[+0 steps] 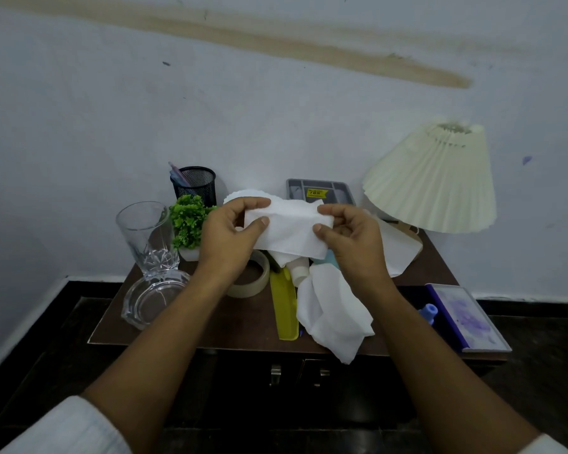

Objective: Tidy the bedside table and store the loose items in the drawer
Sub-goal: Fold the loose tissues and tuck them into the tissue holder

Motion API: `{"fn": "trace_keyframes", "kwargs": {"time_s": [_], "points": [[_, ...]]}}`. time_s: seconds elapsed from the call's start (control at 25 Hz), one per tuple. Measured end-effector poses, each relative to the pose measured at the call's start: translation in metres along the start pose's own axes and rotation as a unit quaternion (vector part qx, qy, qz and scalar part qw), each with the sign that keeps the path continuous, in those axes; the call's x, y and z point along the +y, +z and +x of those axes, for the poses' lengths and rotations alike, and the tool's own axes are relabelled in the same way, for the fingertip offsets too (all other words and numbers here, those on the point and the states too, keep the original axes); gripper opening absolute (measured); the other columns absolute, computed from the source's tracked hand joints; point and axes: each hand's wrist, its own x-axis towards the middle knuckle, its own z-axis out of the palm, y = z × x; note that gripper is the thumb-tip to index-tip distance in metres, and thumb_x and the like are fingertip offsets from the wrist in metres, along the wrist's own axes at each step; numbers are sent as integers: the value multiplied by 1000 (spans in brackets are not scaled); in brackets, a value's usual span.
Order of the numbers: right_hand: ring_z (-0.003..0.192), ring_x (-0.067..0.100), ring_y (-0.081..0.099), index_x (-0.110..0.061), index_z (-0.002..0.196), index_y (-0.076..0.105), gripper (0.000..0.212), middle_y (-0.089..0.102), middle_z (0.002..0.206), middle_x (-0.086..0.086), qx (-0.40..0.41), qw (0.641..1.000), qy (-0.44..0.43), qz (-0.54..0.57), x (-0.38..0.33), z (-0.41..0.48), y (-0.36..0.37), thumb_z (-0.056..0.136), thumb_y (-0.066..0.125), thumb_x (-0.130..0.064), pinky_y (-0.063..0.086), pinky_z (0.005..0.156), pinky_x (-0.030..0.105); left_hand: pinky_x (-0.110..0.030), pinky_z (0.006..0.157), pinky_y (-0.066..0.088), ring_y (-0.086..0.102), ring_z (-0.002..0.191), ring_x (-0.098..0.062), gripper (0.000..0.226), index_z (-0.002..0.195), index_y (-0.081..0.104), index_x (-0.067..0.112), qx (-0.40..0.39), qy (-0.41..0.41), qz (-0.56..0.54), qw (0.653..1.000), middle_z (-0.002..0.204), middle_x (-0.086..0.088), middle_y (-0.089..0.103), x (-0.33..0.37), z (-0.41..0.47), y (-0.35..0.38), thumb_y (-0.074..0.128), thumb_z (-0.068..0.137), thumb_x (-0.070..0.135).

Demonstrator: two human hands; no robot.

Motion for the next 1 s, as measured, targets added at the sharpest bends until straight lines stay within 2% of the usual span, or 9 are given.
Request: {"fn": "trace_keyframes", "kwargs": {"time_s": [0.16,0.32,0.44,0.52,0.56,0.64,0.8,0.92,1.0], "points": [[85,21,71,-13,104,75,18,73,90,5,16,998,-5,-68,5,5,-8,87,75,-7,63,81,38,-35,90,59,69,104,-10,30,112,74,28,3,9,35,999,115,6,73,-7,6,-1,75,87,12],[82,20,72,-16,92,75,4,73,86,2,22,994,-3,-104,6,5,-13,88,75,-16,63,76,39,-20,75,52,61,95,-13,11,96,76,29,20,79,151,985,107,11,62,-6,11,-3,75,87,23],[94,12,67,-17,104,69,19,69,102,-3,7,990,-28,-135,3,2,-13,86,76,-19,57,70,17,-24,76,47,58,104,-16,5,92,72,25,0,99,168,981,117,6,61,-4,14,-6,74,89,29],[102,1,61,-19,122,63,40,64,116,-11,-37,984,-55,-164,-3,-4,-12,85,79,-22,48,72,3,-33,71,52,64,92,-15,8,95,73,21,-51,81,120,988,107,5,70,2,11,-6,72,91,28],[104,-1,59,-20,127,61,45,63,118,-13,-61,980,-63,-178,-5,-7,-11,86,79,-23,46,73,3,-38,71,55,66,89,-17,8,95,73,20,-81,76,100,989,100,4,72,6,8,-5,70,91,27],[97,1,62,-20,118,68,32,68,109,-12,-88,974,-68,-197,-7,-14,-8,87,76,-21,49,76,13,-44,76,58,70,90,-23,9,97,73,17,-108,68,63,990,95,-1,74,13,2,-4,69,92,24],[87,21,72,-13,94,74,6,76,91,2,-77,993,-9,-90,-12,-23,-11,88,73,-13,61,79,42,-43,83,60,73,99,-26,26,117,66,14,-49,-66,-109,991,105,-7,76,23,-12,0,71,91,17],[86,26,75,-4,96,71,7,78,92,10,-78,996,40,19,-20,-33,-8,90,72,-7,63,78,40,-37,81,61,74,101,-21,35,124,64,12,-110,-157,-153,969,112,-6,77,24,-25,7,71,90,10],[81,20,74,-7,94,70,4,76,87,9,-85,994,56,34,-20,-37,-5,91,71,-5,60,70,31,-31,71,62,75,95,-20,27,118,69,8,-89,-174,-146,970,110,-9,77,23,-30,13,69,91,7]]}}
